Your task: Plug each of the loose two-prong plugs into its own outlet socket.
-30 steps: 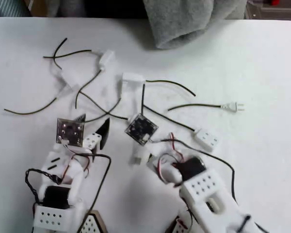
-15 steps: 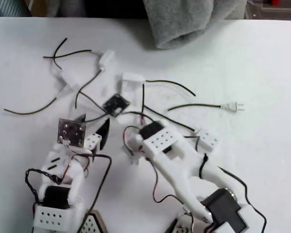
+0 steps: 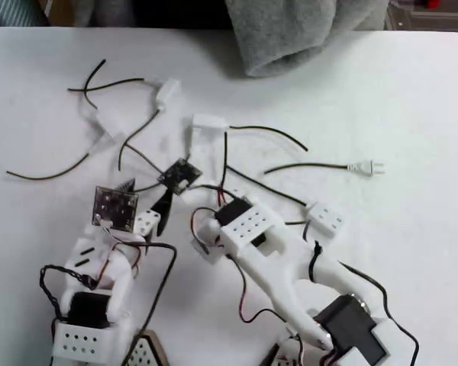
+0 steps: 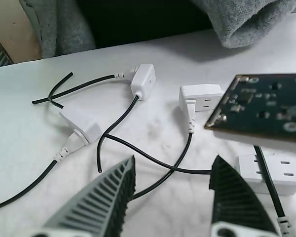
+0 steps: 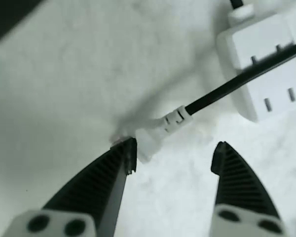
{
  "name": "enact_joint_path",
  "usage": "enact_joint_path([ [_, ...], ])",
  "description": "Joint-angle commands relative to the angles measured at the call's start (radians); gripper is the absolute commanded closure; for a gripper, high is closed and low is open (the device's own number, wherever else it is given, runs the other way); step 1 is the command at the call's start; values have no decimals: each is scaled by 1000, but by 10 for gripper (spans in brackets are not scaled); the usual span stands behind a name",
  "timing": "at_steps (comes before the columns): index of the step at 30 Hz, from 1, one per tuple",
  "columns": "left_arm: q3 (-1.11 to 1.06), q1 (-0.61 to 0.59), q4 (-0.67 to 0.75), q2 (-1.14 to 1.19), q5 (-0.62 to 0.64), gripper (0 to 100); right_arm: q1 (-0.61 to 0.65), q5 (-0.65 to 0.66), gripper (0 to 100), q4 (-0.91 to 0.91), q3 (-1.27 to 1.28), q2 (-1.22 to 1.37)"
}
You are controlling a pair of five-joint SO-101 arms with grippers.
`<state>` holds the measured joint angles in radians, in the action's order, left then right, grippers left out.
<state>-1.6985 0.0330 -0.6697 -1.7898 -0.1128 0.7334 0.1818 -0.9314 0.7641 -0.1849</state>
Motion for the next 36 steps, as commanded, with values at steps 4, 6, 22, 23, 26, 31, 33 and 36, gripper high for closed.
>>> enact_joint_path([
  [4, 5, 4, -3, -19, -12, 755, 4, 21, 826, 25, 8, 1],
  [6, 5, 4, -3, -19, -14, 755, 4, 20, 831, 48, 6, 30],
  [22, 5, 4, -3, -19, -15, 755, 124, 23, 899, 30, -91, 151],
  [23, 5, 2, -3, -19, -17, 755, 127, 20, 916, 30, -100, 153],
  [26, 5, 2, -3, -19, -17, 755, 120, 17, 914, 28, -117, 153],
  [31, 5, 2, -3, -19, -17, 755, 117, 20, 943, 28, -121, 153],
  [33, 5, 2, -3, -19, -17, 755, 117, 21, 958, 25, -132, 153],
  [36, 5, 2, -3, -19, -17, 755, 117, 15, 912, 24, -143, 153],
])
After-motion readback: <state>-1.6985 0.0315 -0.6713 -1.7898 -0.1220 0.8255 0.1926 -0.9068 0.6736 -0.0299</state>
